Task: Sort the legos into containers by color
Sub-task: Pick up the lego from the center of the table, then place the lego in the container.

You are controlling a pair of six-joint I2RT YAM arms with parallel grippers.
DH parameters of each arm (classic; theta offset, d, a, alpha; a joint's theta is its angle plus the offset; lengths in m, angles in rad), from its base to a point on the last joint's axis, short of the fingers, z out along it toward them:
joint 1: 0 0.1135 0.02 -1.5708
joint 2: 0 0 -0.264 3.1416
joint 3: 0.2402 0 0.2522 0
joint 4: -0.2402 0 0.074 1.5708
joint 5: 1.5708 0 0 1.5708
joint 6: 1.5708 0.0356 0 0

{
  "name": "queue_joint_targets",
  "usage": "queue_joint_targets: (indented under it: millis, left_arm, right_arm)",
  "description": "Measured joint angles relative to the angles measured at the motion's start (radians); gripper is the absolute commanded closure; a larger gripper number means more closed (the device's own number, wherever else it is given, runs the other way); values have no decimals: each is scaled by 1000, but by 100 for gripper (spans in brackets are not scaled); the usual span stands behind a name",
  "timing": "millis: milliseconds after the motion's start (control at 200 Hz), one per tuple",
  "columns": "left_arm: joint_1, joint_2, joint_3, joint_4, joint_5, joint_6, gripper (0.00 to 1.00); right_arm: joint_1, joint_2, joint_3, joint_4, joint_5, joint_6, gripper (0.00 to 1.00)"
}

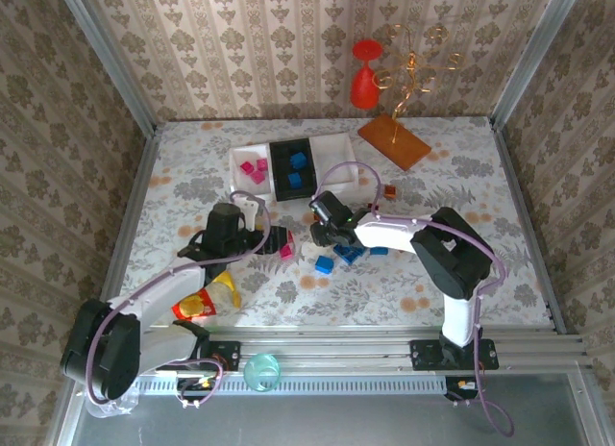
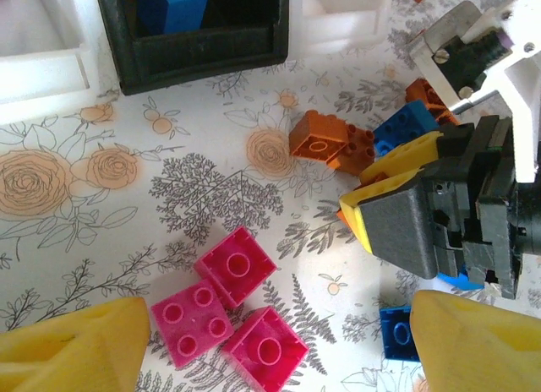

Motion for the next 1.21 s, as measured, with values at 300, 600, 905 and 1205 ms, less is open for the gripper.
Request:
queue_joint_targets:
  millis: [300,600,905,1205]
  left_arm:
    - [-5,53,27,173,25,-52,16]
    - [-13,154,159,220,46,-52,16]
    - [-13,161,167,219,53,-52,16]
    - [-14,161,166,195,61,-51,16]
  right_arm:
    - [-51,-113,87,27,18,-30,65]
    - [-202,34,282,60,15,-29,65]
    - [-298,314,539,55,-12,-29,59]
    - [-327,347,631,33,-126,-55,41]
